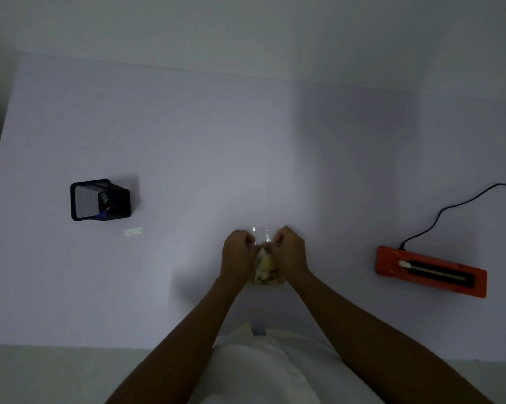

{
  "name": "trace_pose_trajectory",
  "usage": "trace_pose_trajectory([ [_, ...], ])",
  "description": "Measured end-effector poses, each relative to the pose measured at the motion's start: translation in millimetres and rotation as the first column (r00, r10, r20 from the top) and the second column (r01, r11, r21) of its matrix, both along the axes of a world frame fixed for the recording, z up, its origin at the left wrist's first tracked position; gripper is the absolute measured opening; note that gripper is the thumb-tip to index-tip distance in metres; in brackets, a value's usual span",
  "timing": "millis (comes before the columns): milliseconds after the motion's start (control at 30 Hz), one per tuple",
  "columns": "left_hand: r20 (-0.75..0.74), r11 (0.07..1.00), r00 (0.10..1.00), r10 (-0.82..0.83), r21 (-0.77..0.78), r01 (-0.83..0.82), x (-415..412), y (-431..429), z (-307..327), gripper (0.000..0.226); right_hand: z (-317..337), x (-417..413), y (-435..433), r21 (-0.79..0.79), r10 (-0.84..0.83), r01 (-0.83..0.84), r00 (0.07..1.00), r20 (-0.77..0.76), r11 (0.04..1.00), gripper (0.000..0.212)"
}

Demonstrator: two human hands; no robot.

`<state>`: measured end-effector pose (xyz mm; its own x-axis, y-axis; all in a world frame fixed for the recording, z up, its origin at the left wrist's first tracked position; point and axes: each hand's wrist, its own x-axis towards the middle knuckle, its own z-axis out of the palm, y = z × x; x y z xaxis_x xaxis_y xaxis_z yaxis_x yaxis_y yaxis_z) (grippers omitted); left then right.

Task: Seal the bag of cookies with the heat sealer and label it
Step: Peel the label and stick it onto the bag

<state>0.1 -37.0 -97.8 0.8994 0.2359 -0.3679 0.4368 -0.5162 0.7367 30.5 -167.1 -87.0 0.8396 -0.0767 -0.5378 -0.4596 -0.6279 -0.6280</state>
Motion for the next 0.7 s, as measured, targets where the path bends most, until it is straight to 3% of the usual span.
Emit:
trace_pose_trajectory([
  [167,0.111,0.996,0.992,-0.061,-0.059,0.068,-3.9,4.6,0.1,0.017,2.6,-0.1,-2.0,-0.012,0.029,-0.029,0.999,0.014,1.000,0.032],
  [300,0.141,0.995,0.986,-0.094,-0.019,0.097,-5.5,7.3,-2.4,0.025,6.1,-0.4,-4.6,-0.017,0.057,-0.057,0.998,0.033,0.998,0.036],
  [433,0.124,0.997,0.992,0.012,-0.078,-0.003,-11.2,5.2,9.1,0.021,10.2,-7.2,-10.2,0.053,-0.039,0.037,0.998,0.044,0.998,0.033],
  [567,0.005,0.973,0.983,0.185,-0.142,-0.182,-24.2,13.4,17.4,0.048,16.5,-25.1,-19.7,0.139,-0.218,0.207,0.974,0.064,0.968,0.025],
  [700,-0.083,0.982,0.983,0.166,-0.079,-0.172,-41.3,22.8,24.7,0.027,21.6,-50.5,-30.2,0.057,-0.248,0.247,0.969,0.018,0.967,0.023],
])
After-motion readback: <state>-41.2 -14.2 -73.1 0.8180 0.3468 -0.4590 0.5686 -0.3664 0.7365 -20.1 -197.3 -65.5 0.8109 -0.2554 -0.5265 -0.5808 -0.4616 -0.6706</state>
